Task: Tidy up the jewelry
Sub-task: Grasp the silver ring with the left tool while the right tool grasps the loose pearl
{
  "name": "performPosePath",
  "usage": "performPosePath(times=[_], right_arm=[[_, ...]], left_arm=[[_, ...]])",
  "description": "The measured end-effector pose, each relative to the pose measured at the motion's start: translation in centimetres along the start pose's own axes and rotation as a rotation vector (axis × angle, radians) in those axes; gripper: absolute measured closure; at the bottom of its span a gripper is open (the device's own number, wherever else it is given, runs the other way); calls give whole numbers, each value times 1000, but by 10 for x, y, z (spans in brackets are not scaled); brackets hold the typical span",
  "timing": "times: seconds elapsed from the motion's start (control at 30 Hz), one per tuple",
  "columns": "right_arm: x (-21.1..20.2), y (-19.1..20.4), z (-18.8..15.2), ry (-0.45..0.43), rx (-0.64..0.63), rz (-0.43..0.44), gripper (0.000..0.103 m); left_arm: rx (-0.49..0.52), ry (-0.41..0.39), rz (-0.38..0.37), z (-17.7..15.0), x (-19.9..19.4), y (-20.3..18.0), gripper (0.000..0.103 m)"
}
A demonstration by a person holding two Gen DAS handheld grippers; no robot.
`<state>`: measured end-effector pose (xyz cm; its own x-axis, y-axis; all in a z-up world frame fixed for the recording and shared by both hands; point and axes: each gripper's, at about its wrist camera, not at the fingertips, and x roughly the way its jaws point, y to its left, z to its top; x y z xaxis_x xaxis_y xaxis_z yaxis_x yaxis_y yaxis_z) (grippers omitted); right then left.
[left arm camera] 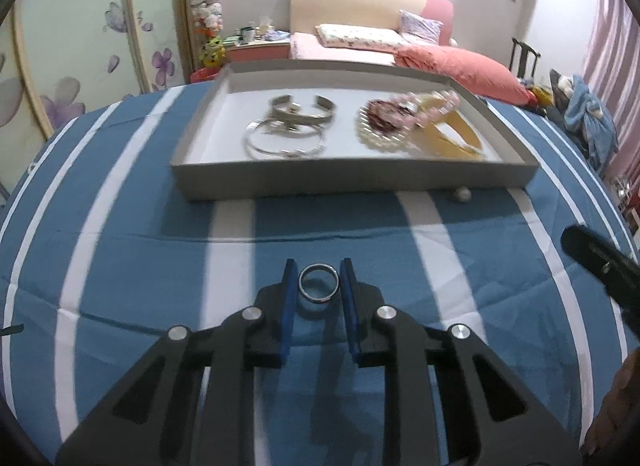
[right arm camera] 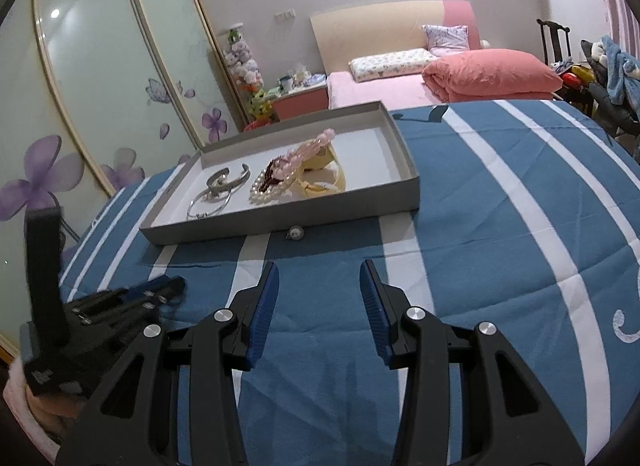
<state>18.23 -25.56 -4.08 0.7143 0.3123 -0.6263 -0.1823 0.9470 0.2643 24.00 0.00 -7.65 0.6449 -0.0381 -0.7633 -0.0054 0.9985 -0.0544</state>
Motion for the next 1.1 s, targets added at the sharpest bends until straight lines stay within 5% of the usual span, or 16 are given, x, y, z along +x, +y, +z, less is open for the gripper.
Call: performPosePath(times=[0.4,1.1], right_arm=[[52,28,16,115,-43,-33,70],[94,48,30,173,-80,-139,86]], left_arm=[[-119,-39,-12,5,-17,53,81],[-118,-36,-25,2,-18,57,81]])
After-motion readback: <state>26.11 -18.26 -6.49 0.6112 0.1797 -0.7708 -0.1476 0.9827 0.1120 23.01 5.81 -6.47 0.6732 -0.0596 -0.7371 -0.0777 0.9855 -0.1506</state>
